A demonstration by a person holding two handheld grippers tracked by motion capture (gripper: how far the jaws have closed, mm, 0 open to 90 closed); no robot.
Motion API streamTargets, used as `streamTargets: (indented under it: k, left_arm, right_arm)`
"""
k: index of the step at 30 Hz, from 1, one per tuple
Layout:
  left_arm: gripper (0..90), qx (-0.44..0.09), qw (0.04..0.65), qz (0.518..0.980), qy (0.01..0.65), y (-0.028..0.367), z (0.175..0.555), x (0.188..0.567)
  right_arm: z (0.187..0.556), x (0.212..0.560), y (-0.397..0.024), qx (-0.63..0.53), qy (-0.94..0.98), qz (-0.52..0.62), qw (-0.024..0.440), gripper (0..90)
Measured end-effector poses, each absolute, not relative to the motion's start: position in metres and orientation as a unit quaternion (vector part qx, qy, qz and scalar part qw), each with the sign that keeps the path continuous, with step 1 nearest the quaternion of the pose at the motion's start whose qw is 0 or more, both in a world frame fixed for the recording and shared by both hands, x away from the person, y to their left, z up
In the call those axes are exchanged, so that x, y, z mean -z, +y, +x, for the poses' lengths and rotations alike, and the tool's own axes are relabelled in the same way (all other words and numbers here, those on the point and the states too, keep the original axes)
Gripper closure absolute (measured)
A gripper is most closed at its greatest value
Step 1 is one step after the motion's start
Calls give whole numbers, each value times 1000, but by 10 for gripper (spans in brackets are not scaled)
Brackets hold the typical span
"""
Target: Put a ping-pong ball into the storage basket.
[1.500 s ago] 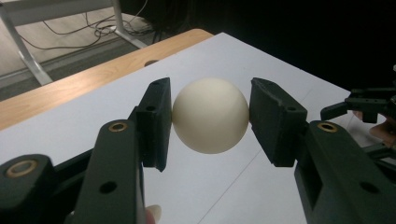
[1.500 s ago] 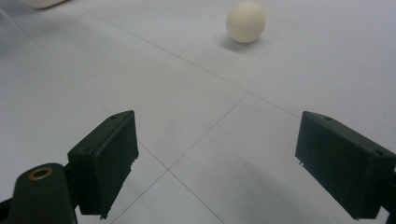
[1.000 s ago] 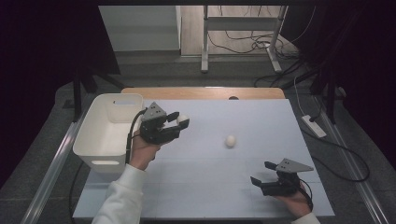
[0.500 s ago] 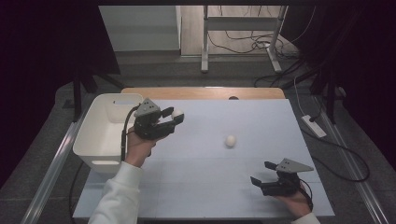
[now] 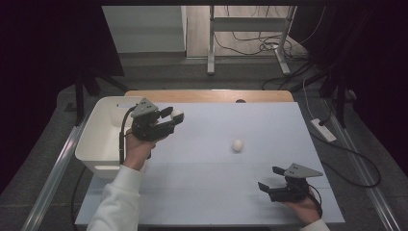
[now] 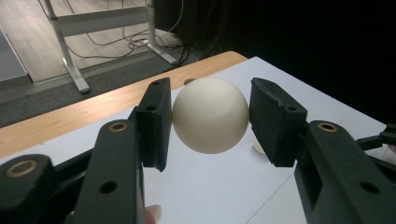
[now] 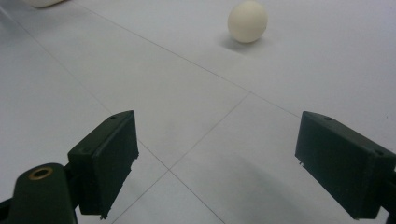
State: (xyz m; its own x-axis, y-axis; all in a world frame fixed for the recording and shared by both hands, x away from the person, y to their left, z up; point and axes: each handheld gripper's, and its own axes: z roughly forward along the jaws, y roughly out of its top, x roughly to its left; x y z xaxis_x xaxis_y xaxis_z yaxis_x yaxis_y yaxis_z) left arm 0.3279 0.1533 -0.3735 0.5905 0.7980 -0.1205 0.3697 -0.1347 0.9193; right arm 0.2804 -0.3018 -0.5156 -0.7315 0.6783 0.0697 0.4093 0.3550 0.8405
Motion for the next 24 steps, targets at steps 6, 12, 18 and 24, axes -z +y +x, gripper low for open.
streamTargets:
  k: [6, 12, 18, 24]
  left_arm:
    - [504, -209, 521, 720, 407, 158, 328, 371]
    - [504, -213, 519, 718, 411, 162, 329, 370]
    - [504, -217, 516, 716, 416, 169, 330, 368]
    - [504, -220, 515, 712, 423, 175, 332, 368]
  right_arm:
    - [280, 516, -302, -458, 810, 336, 147, 131]
    - [280, 516, -302, -458, 810, 336, 147, 131]
    - [281, 516, -302, -457, 810, 337, 148, 131]
    - [281, 515, -302, -457, 809, 338, 148, 131]
